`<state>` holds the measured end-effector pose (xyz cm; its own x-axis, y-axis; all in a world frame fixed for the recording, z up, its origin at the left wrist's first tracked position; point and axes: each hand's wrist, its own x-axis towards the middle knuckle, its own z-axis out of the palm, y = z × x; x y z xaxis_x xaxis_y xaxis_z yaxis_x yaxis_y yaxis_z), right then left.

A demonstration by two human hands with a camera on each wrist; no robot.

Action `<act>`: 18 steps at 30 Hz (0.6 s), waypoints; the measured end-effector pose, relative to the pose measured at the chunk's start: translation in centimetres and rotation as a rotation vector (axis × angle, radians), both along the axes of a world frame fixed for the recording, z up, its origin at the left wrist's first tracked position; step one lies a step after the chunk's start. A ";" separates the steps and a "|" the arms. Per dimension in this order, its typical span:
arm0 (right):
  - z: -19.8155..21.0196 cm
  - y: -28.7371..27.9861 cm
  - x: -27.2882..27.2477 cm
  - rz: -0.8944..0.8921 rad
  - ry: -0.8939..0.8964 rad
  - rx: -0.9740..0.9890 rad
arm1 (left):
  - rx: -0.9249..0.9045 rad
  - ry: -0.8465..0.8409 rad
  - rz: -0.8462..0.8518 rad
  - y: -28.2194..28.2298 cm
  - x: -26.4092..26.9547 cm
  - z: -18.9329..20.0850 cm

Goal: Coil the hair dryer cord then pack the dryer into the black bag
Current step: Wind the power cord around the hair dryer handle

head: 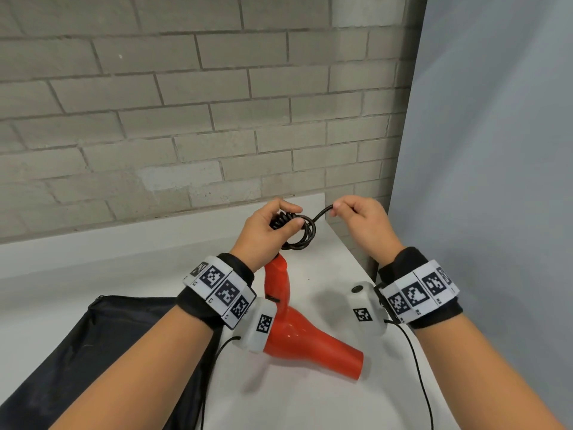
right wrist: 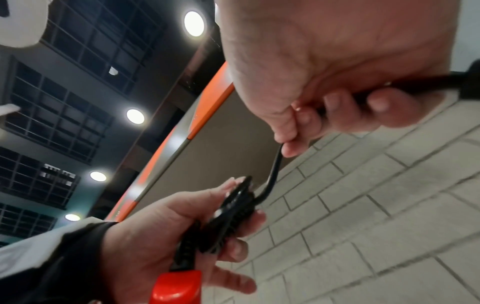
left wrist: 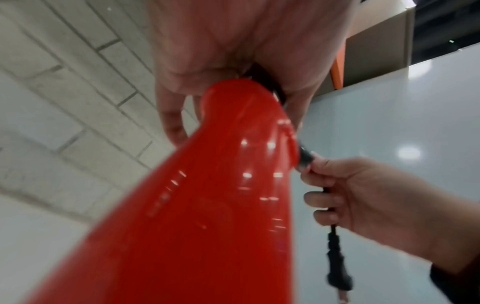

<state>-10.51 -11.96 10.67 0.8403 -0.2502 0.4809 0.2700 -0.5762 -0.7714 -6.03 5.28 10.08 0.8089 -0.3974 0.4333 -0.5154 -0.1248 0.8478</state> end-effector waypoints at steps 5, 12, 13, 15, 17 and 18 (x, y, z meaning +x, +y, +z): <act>1.0 1.1 -0.9 -0.050 -0.048 -0.139 | 0.137 -0.091 -0.014 0.8 0.2 0.6; 2.0 2.7 -0.9 -0.020 -0.147 -0.269 | 0.446 -0.212 -0.079 0.8 -0.2 1.5; 2.0 2.8 -0.9 -0.004 -0.162 -0.281 | 0.449 -0.214 -0.089 0.8 -0.2 1.6; 1.9 3.0 -1.0 0.028 -0.184 -0.264 | 0.403 -0.191 -0.068 0.8 0.0 1.4; 1.5 2.6 -1.0 0.082 -0.170 -0.193 | 0.323 -0.148 -0.009 0.9 0.2 1.0; 1.2 2.3 -1.0 0.116 -0.130 -0.160 | 0.284 -0.131 0.031 0.9 0.4 0.8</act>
